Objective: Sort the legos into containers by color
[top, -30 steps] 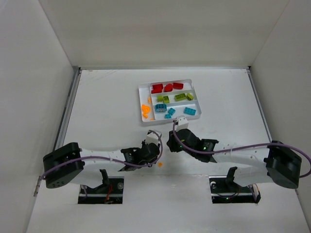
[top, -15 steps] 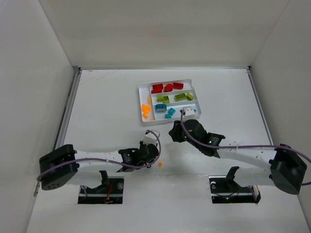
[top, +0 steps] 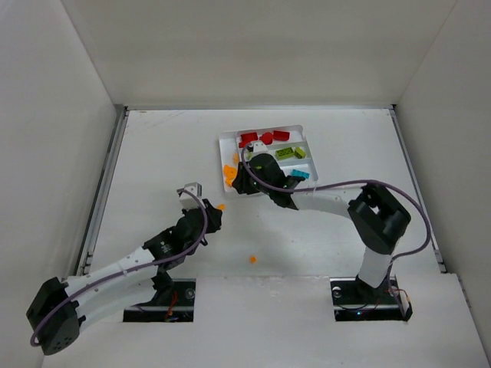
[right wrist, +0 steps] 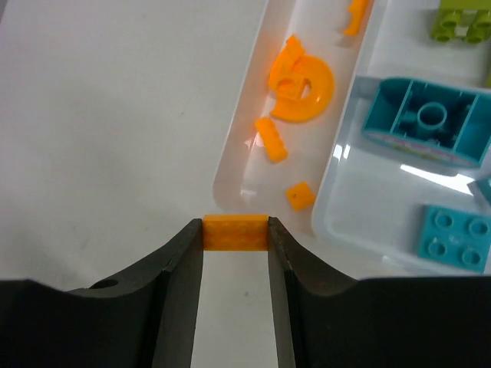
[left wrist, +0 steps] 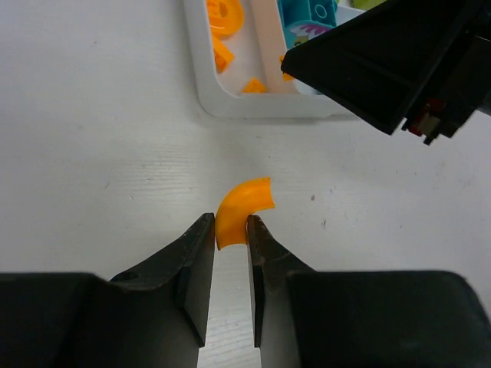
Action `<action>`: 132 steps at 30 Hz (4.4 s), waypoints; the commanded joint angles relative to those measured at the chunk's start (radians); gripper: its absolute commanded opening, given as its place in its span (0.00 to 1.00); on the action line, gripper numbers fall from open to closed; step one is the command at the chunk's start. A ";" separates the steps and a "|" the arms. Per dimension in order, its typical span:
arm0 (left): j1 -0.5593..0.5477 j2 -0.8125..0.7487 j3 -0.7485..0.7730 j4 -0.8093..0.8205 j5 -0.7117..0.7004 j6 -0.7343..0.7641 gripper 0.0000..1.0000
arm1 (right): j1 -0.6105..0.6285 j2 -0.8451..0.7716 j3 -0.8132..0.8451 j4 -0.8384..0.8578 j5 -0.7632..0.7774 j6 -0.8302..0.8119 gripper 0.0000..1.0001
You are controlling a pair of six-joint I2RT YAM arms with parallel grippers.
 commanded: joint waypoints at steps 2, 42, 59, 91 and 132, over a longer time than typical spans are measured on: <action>0.053 -0.018 -0.021 0.002 0.050 -0.022 0.13 | -0.036 0.075 0.138 -0.005 0.000 -0.037 0.36; 0.298 0.867 0.591 0.274 0.143 0.192 0.33 | 0.451 -0.581 -0.571 -0.092 0.290 0.133 0.65; 0.326 0.489 0.324 0.233 0.103 0.176 1.00 | 0.543 -0.258 -0.379 -0.158 0.273 0.101 0.47; 0.430 0.133 -0.121 0.239 0.126 0.021 1.00 | 0.215 0.004 0.105 -0.134 0.329 -0.194 0.24; 0.424 0.188 -0.106 0.249 0.101 0.010 1.00 | -0.172 -1.106 -0.703 -0.072 0.693 0.036 0.58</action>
